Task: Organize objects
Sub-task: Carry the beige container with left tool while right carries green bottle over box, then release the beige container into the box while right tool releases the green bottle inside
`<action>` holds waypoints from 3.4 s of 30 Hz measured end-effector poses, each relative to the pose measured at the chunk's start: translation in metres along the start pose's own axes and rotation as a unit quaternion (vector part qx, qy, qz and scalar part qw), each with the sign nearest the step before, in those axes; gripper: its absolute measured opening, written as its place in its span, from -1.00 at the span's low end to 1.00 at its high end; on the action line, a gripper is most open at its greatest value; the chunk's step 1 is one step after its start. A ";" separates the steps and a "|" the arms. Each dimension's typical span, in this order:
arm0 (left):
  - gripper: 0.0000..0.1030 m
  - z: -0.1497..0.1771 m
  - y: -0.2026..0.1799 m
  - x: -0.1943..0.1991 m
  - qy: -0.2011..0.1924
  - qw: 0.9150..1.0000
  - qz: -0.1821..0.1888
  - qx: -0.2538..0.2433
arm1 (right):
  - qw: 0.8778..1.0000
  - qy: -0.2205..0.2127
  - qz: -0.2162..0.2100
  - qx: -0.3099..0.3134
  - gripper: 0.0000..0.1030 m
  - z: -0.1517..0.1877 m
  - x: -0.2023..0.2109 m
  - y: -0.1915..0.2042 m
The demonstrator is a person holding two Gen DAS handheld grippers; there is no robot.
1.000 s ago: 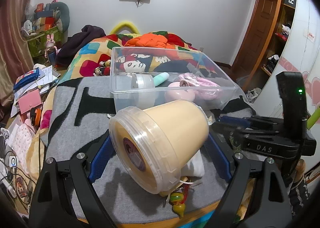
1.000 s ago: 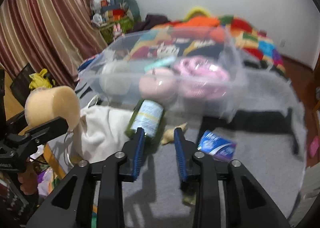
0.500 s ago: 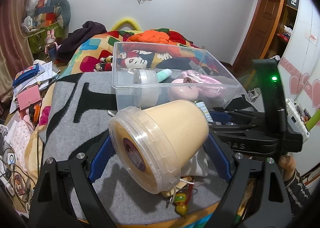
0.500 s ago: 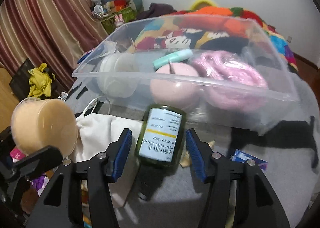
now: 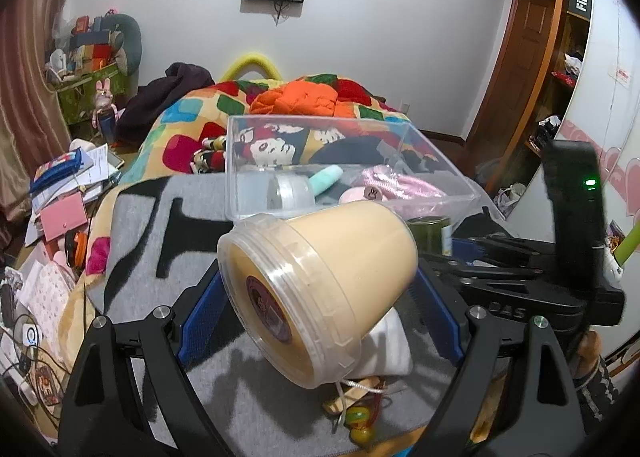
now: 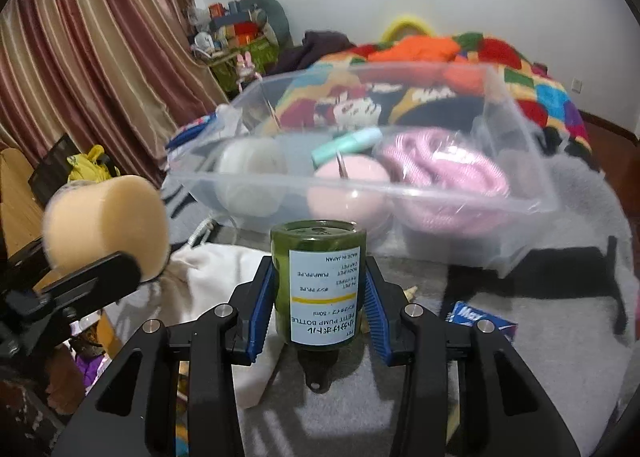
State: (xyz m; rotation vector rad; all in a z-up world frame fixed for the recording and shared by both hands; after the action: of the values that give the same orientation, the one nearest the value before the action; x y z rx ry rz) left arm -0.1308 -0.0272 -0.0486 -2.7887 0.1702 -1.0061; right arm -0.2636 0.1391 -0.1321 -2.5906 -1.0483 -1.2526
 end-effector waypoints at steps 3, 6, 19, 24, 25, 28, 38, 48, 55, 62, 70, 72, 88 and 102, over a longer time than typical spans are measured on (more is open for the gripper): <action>0.72 -0.007 -0.002 -0.001 -0.005 1.000 -0.001 -0.001 | 1.000 -0.019 -0.005 0.000 -0.26 -0.010 0.014 0.003; 0.72 -0.013 -0.003 -0.001 -0.010 1.000 -0.002 -0.003 | 0.999 -0.042 0.000 0.007 -0.26 -0.021 0.029 0.005; 0.72 -0.037 -0.006 -0.009 -0.025 1.000 -0.001 -0.008 | 0.995 -0.098 0.030 0.019 -0.26 -0.057 0.063 -0.004; 0.72 -0.044 -0.006 -0.015 -0.026 1.000 -0.002 -0.013 | 0.993 -0.109 0.043 0.022 -0.26 -0.067 0.066 -0.011; 0.72 -0.047 -0.006 -0.017 -0.026 1.000 -0.002 -0.014 | 0.993 -0.110 0.044 0.021 -0.26 -0.068 0.067 -0.011; 0.72 -0.052 -0.004 -0.021 -0.026 1.000 0.000 -0.015 | 0.991 -0.117 0.055 0.022 -0.26 -0.074 0.068 -0.015; 0.72 -0.079 0.009 -0.037 -0.023 1.000 0.005 -0.013 | 0.989 -0.129 0.071 0.023 -0.26 -0.095 0.062 -0.030; 0.72 -0.097 0.032 -0.075 -0.005 1.000 -0.010 0.003 | 0.990 -0.117 0.082 0.022 -0.26 -0.106 0.031 -0.043; 0.72 -0.089 0.032 -0.106 0.024 1.000 -0.009 0.001 | 0.990 -0.099 0.093 0.022 -0.26 -0.103 0.008 -0.054; 0.72 -0.084 0.030 -0.118 0.037 0.999 -0.015 -0.007 | 0.992 -0.084 0.094 0.029 -0.26 -0.101 -0.007 -0.055; 0.72 -0.079 0.022 -0.122 0.041 0.998 -0.032 -0.036 | 0.993 -0.062 0.090 0.034 -0.26 -0.094 -0.028 -0.053; 0.72 -0.078 0.021 -0.123 0.041 0.998 -0.028 -0.038 | 0.994 -0.057 0.088 0.033 -0.26 -0.093 -0.031 -0.053; 0.72 -0.078 0.022 -0.125 0.050 0.999 -0.007 -0.017 | 0.996 -0.014 0.078 0.040 -0.23 -0.076 -0.051 -0.047; 0.73 -0.084 0.020 -0.113 0.042 0.999 0.001 -0.003 | 0.997 -0.012 0.067 0.041 0.19 -0.074 -0.044 -0.037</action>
State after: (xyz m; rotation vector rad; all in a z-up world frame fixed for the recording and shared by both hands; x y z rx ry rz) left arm -0.2724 -0.0387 -0.0597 -2.7519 0.1860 -1.1258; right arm -0.3539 0.1182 -0.1225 -2.5728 -0.8913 -1.1275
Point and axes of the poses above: each gripper's, at about its wrist camera, not at the fingertips, and x roughly against the way its jaws point, y to its left, z to its underside, the point moved 9 cm from there along -x, roughly the way its jaws point, and after that the axes turned 3 degrees about z, right-handed, at the moved point
